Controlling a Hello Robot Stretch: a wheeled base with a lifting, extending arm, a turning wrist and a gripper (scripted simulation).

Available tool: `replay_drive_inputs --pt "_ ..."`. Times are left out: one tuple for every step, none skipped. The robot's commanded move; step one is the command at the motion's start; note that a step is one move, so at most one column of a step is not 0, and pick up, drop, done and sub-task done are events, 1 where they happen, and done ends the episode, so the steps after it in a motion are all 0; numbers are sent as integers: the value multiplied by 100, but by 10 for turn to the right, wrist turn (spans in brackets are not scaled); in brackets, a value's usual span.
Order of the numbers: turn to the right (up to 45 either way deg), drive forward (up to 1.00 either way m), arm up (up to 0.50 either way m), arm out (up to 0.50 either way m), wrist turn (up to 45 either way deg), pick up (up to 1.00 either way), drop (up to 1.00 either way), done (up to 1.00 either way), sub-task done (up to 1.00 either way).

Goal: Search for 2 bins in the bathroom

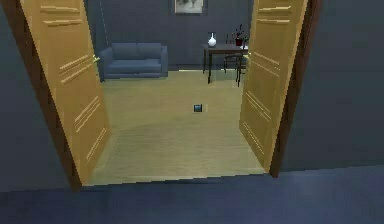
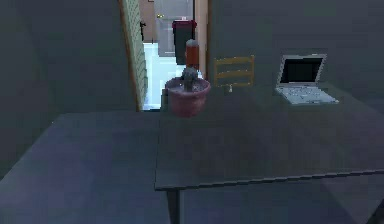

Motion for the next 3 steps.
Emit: replay_drive_inputs --pt "-60 0 0 0 0 0 0 0 0" --pt "0 25 0 0 0 0 0 0 0" --pt "390 0 0 0 0 0 0 0 0"
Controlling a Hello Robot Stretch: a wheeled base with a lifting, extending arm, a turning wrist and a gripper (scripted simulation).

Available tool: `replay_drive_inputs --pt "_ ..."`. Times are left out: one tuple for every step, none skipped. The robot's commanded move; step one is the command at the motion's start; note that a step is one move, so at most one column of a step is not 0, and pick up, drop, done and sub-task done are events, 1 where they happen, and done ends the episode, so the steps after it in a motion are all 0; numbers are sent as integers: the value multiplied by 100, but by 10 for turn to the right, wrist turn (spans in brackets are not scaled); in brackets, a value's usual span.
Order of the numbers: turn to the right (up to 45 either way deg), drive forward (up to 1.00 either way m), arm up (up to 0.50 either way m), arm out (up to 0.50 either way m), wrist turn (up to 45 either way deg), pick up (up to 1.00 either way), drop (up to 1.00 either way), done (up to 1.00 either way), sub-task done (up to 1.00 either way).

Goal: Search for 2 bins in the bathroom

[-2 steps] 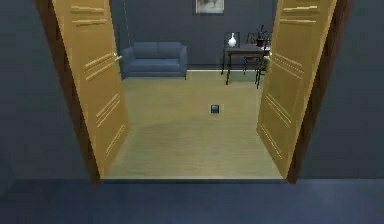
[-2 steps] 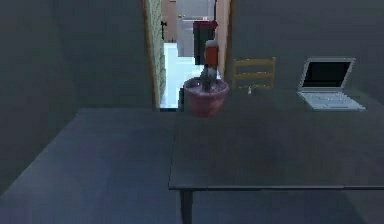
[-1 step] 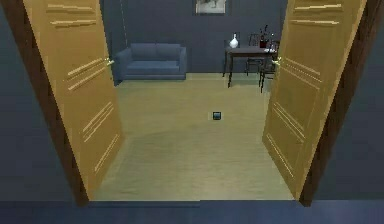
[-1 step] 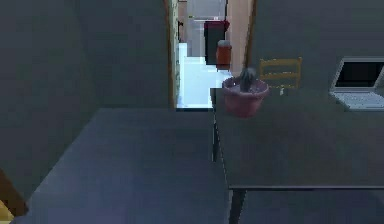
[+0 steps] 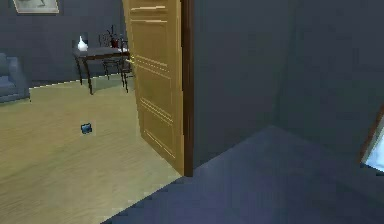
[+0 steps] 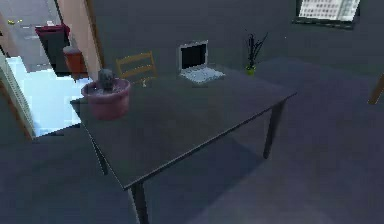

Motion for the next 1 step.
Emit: replay_drive_inputs --pt "0 45 0 0 0 0 0 0 0"
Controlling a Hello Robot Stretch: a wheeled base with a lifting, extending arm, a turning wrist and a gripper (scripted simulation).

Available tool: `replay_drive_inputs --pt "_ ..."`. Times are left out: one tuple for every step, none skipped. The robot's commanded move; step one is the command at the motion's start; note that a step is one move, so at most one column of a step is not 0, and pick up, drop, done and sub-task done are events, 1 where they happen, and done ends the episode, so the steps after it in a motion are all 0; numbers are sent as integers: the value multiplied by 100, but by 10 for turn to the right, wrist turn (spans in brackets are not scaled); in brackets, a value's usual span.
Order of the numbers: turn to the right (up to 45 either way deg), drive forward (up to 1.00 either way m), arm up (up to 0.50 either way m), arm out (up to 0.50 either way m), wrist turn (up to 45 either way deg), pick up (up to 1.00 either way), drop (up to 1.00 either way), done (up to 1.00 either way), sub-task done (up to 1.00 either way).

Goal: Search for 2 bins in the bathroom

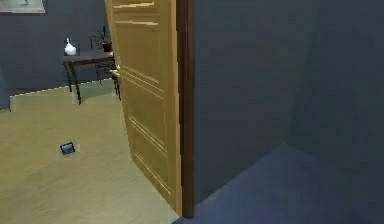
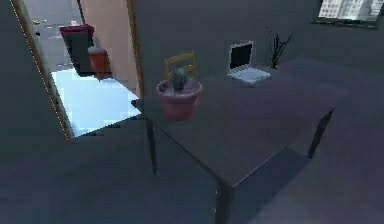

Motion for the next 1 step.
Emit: replay_drive_inputs --pt "450 0 0 0 0 0 0 0 0"
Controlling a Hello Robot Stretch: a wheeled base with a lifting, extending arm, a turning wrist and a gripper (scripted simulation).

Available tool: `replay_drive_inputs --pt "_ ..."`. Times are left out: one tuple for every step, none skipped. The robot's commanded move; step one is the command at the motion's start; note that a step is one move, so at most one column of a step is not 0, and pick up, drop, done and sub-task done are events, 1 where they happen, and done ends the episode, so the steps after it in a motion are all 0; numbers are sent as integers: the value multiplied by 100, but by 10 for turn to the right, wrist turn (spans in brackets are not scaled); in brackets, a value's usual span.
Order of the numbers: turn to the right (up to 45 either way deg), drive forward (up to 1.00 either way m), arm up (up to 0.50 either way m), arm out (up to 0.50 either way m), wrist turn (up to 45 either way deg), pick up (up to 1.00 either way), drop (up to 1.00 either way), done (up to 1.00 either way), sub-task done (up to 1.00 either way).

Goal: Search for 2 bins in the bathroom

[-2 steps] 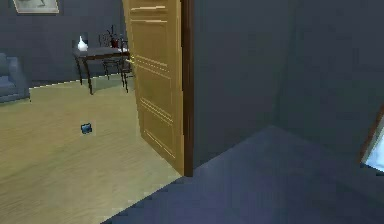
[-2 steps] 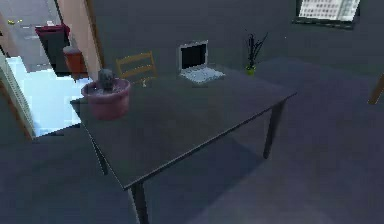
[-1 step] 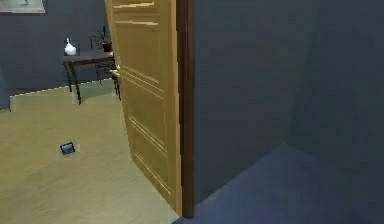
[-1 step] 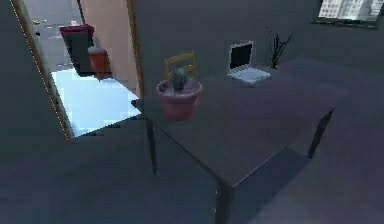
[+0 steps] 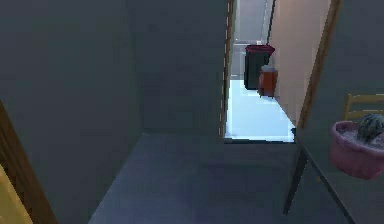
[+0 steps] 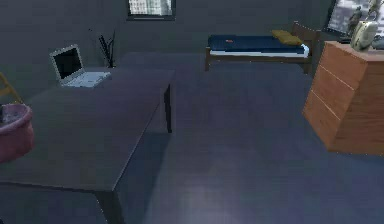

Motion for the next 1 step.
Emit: replay_drive_inputs --pt "30 0 0 0 0 0 0 0 0"
